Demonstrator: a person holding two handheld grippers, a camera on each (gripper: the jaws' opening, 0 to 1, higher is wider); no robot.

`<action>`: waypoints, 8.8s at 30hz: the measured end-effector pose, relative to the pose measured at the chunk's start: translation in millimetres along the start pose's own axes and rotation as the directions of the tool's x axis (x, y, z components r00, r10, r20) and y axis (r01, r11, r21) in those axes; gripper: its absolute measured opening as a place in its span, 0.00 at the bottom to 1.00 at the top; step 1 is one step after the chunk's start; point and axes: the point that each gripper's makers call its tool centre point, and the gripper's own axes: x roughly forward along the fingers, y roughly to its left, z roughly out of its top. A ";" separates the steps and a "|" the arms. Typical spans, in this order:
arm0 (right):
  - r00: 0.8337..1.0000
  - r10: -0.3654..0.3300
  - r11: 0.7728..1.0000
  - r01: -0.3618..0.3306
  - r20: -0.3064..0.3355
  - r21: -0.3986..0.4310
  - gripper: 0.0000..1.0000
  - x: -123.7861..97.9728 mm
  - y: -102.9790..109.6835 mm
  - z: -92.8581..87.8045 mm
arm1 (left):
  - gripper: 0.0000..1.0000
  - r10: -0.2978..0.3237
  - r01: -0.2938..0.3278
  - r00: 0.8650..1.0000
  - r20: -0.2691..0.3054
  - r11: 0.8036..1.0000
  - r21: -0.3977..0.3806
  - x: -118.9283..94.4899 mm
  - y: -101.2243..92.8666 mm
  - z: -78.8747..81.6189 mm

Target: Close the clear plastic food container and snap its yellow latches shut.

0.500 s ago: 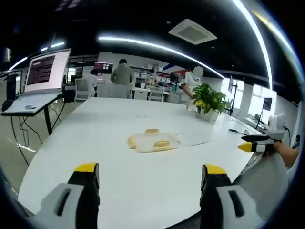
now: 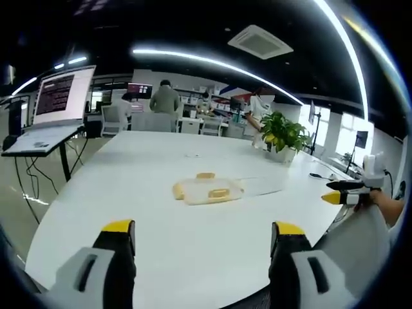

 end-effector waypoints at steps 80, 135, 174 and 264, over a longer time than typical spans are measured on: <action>0.993 0.110 0.946 -0.089 0.052 -0.311 0.56 23.9 -5.8 45.1 | 0.97 0.013 0.024 0.998 -0.065 0.844 0.536 44.6 34.9 36.1; 0.540 0.383 0.196 -0.840 -0.749 -0.506 0.49 261.2 79.7 16.1 | 0.48 -0.157 0.779 0.588 -0.793 0.375 0.503 242.0 39.5 -24.7; 0.533 0.280 0.188 -0.846 -0.798 -0.499 0.36 262.3 80.6 4.8 | 0.35 -0.041 0.853 0.424 -0.905 0.354 0.384 242.7 41.3 -34.8; 0.602 0.304 0.275 -0.797 -0.738 -0.537 0.34 194.2 -139.7 27.0 | 0.34 -0.208 0.840 0.500 -0.841 0.352 0.412 298.1 -181.6 18.0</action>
